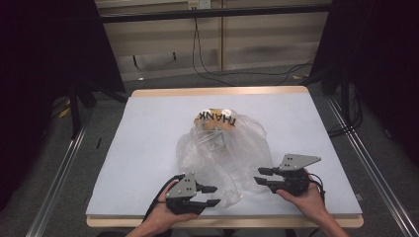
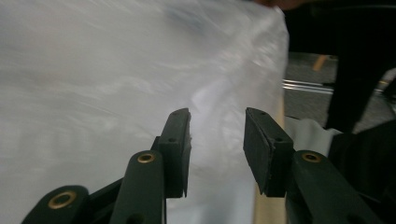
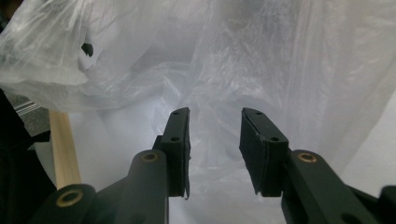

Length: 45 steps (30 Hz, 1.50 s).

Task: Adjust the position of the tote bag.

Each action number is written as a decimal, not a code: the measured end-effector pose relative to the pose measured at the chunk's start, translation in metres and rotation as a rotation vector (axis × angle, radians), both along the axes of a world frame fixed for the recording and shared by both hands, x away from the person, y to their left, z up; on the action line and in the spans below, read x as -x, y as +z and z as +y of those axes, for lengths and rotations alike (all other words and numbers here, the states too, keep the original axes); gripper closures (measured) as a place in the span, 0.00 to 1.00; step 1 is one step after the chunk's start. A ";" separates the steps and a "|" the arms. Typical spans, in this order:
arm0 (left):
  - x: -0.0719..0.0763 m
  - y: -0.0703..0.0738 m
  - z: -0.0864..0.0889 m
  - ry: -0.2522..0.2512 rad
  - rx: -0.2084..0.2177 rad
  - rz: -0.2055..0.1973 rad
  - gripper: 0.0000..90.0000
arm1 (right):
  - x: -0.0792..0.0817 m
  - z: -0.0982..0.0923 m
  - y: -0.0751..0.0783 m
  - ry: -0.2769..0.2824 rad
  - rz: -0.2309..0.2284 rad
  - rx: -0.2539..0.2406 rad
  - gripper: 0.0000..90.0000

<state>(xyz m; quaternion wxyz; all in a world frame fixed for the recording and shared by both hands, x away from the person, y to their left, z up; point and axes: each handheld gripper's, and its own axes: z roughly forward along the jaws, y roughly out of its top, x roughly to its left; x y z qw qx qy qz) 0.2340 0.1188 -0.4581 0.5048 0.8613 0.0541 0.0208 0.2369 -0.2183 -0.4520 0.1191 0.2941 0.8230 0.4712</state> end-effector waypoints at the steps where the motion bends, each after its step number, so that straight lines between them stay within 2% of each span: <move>1: 0.002 -0.001 -0.001 -0.004 -0.015 -0.008 0.67 | 0.000 0.000 -0.001 0.009 0.004 -0.001 0.68; 6: 0.002 -0.005 -0.007 -0.017 -0.019 -0.001 0.65 | 0.001 0.003 -0.005 0.026 0.019 0.014 0.66; 9: 0.002 -0.011 -0.012 -0.037 -0.055 -0.001 0.64 | -0.001 0.006 -0.012 0.043 0.047 0.043 0.64; 11: 0.002 -0.011 -0.013 -0.042 -0.065 0.004 0.63 | -0.001 0.007 -0.013 0.046 0.052 0.046 0.63; 12: 0.002 -0.012 -0.014 -0.034 -0.078 -0.006 0.61 | -0.002 0.008 -0.015 0.045 0.057 0.067 0.62; 13: 0.002 -0.013 -0.014 -0.034 -0.076 -0.001 0.61 | -0.003 0.008 -0.016 0.050 0.064 0.068 0.62; 14: 0.001 -0.014 -0.015 -0.034 -0.089 -0.015 0.61 | -0.003 0.009 -0.017 0.053 0.069 0.075 0.62; 17: -0.001 -0.019 -0.017 -0.027 -0.126 -0.018 0.61 | -0.005 0.010 -0.022 0.067 0.085 0.098 0.62; 18: -0.001 -0.019 -0.017 -0.027 -0.126 -0.018 0.62 | -0.005 0.010 -0.022 0.067 0.085 0.098 0.62; 19: -0.003 -0.023 -0.019 -0.021 -0.156 -0.022 0.64 | -0.005 0.012 -0.024 0.067 0.091 0.125 0.63; 23: -0.005 -0.026 -0.019 -0.003 -0.182 -0.022 0.70 | -0.006 0.013 -0.026 0.078 0.096 0.139 0.67; 26: -0.007 -0.026 -0.019 -0.009 -0.184 -0.008 0.76 | -0.005 0.016 -0.030 0.073 0.097 0.172 0.76; 28: -0.007 -0.026 -0.020 -0.015 -0.184 0.007 0.84 | -0.005 0.016 -0.030 0.067 0.094 0.175 0.77; 30: -0.007 -0.026 -0.020 -0.025 -0.190 0.019 0.96 | -0.006 0.015 -0.030 0.056 0.092 0.176 0.92; 31: -0.008 -0.025 -0.020 -0.016 -0.195 0.055 0.98 | -0.006 0.015 -0.030 0.066 0.100 0.171 0.95; 33: -0.011 -0.024 -0.017 -0.020 -0.188 0.073 1.00 | -0.005 0.016 -0.030 0.077 0.104 0.172 0.98; 36: -0.012 -0.021 -0.013 -0.021 -0.150 0.102 1.00 | -0.002 0.019 -0.027 0.105 0.101 0.158 0.99; 40: -0.006 -0.013 -0.007 -0.033 -0.120 0.091 1.00 | 0.004 0.020 -0.022 0.123 0.093 0.123 1.00; 42: -0.003 -0.011 -0.003 -0.029 -0.114 0.096 1.00 | 0.007 0.021 -0.020 0.128 0.081 0.116 1.00; 43: -0.003 -0.009 -0.001 -0.027 -0.122 0.083 1.00 | 0.008 0.022 -0.019 0.133 0.078 0.110 1.00; 45: -0.004 -0.008 0.004 -0.016 -0.095 0.093 1.00 | 0.011 0.024 -0.016 0.139 0.067 0.102 1.00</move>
